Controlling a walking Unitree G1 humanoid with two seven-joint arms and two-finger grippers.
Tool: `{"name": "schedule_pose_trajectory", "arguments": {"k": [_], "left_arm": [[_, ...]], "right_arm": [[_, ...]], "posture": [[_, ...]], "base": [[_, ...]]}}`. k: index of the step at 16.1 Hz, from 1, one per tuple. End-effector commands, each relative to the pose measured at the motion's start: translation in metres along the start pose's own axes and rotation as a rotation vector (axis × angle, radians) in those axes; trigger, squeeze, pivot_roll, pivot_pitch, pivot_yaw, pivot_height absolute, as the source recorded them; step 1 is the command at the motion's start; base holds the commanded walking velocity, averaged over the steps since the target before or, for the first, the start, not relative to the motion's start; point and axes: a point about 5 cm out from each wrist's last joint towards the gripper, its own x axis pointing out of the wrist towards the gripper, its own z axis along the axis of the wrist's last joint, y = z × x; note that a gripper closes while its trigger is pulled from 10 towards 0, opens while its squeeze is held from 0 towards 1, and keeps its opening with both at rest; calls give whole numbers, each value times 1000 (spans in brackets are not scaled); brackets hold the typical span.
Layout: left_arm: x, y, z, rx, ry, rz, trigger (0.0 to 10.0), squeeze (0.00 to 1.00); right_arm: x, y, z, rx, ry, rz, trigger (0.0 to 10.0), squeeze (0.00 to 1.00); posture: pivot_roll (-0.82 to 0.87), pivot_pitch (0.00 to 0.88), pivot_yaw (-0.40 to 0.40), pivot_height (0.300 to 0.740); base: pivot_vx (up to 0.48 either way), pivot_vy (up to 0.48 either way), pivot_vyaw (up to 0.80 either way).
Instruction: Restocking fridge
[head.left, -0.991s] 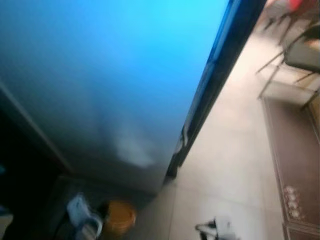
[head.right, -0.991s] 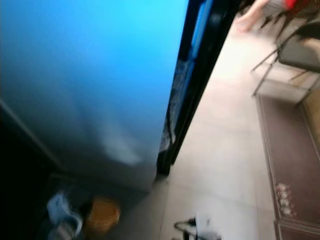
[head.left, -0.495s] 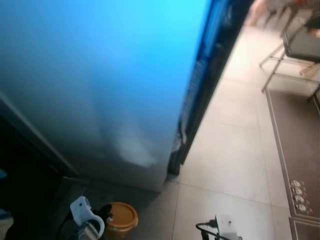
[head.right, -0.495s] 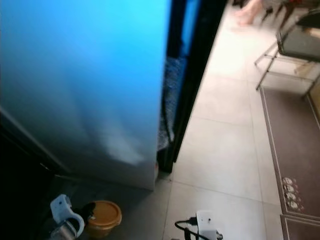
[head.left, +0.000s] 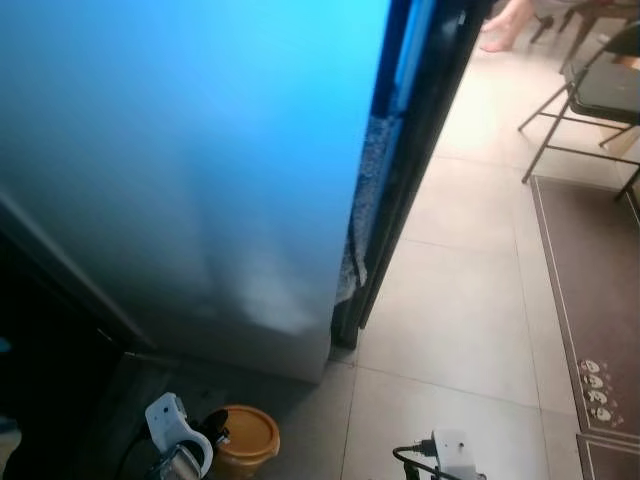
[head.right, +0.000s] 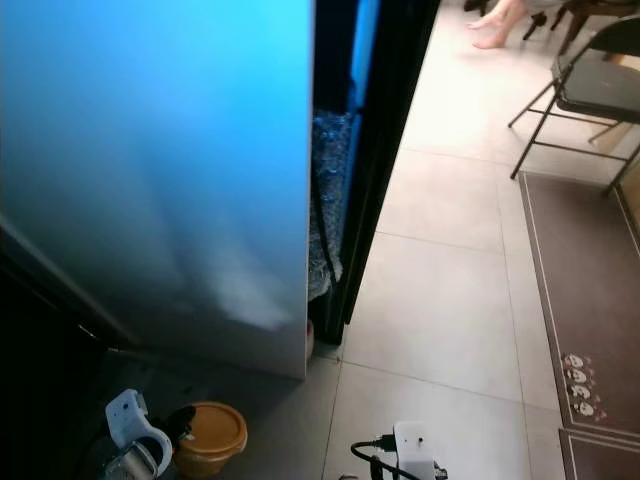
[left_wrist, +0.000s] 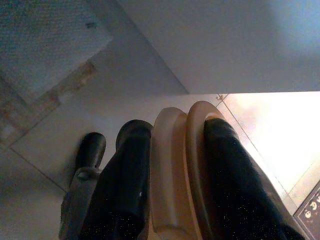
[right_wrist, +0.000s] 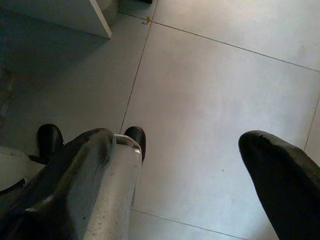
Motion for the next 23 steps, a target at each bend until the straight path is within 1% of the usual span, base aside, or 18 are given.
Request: {"name": "schedule_pose_trajectory", "arguments": {"k": [1, 4, 6, 12, 21, 23], "left_arm": [[-2, 3, -8, 15, 36, 2, 10000, 0], [-2, 3, -8, 16, 37, 2, 10000, 0], [-2, 3, -8, 17, 37, 3, 10000, 0], [-4, 11, -10, 19, 49, 13, 10000, 0], [-4, 12, -12, 24, 58, 16, 10000, 0], [-5, 12, -13, 25, 59, 14, 10000, 0]], "right_arm": [[-2, -2, -9, 20, 32, -9, 10000, 0], [-2, -1, -9, 16, 31, -8, 10000, 0], [-2, -1, -8, 14, 24, -10, 10000, 0], [-2, -2, -8, 16, 19, -12, 10000, 0], [-2, -2, -8, 19, 21, -15, 10000, 0], [-2, -2, -8, 19, 23, -14, 10000, 0]], "posture": [[-92, 149, -28, 740], [-91, 150, -28, 740], [-91, 150, -28, 740], [-90, 150, -28, 740], [-90, 148, -28, 740], [-90, 145, -28, 740]], "base": [[0, 0, -769], [0, 0, -754], [0, 0, 0], [40, 0, 0], [272, 0, 0], [291, 0, -650]]}}
